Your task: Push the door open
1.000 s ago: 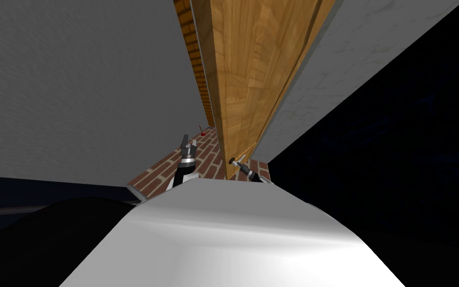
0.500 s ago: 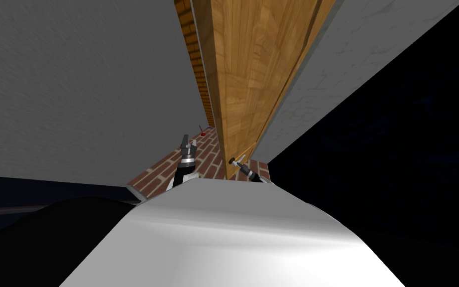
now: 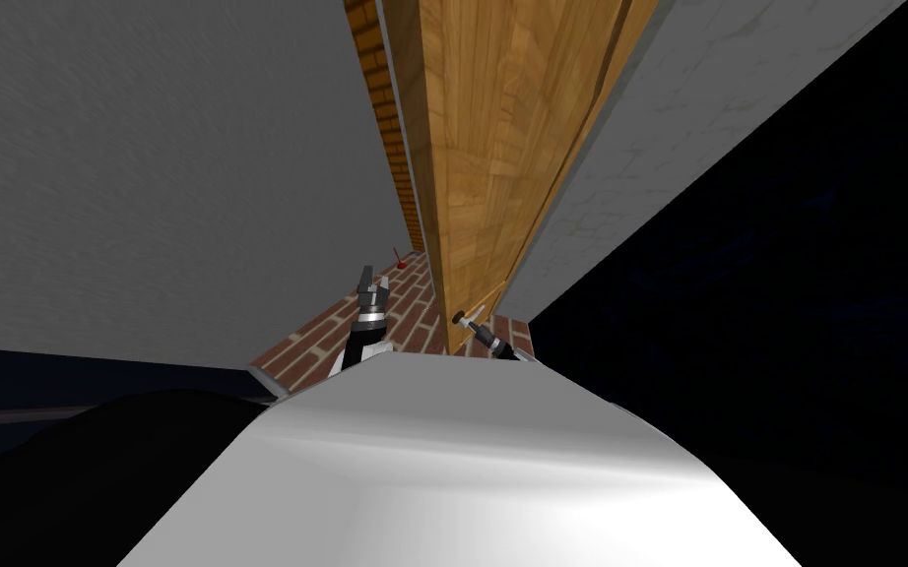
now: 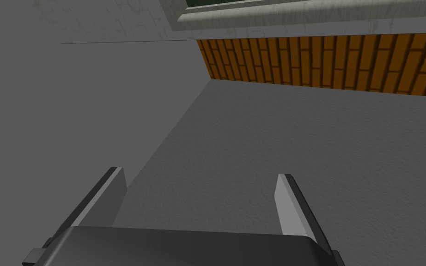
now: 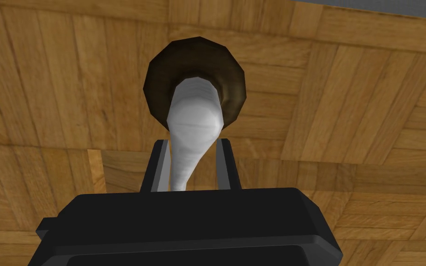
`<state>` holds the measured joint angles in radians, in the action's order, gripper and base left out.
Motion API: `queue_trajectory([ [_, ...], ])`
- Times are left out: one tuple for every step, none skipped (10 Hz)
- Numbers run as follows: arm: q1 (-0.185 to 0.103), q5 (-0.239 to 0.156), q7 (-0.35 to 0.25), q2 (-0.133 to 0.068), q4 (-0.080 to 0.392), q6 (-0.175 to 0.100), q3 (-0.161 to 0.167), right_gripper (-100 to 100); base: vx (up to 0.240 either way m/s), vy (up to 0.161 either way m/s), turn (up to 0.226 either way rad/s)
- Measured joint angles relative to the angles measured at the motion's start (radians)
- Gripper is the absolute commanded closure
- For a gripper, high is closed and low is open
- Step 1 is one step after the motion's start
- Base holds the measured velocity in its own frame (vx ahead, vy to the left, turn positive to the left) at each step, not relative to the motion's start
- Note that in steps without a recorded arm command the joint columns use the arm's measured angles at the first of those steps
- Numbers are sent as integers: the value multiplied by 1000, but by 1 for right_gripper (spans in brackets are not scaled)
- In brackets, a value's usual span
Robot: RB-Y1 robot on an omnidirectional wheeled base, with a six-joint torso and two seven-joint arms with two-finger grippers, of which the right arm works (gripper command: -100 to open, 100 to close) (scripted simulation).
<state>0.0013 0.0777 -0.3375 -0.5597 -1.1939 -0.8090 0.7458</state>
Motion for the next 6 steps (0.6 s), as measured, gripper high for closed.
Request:
queue_trajectory([
  [3,2,0,0,2,-4,6,-100,-83,-82,-127],
  [9,-2,2,1,3,-6,-1,-100,-147,-147,-141],
  [14,-7,3,0,1,-2,-10,-100,-157,-160,-98],
  [18,-12,4,1,6,-3,-19,-100,-133,-144,-90],
  [17,-17,4,3,18,-7,-27,-100,-56,-63,-11],
  [17,-18,3,2,19,-8,-29,-100,81,61,109],
])
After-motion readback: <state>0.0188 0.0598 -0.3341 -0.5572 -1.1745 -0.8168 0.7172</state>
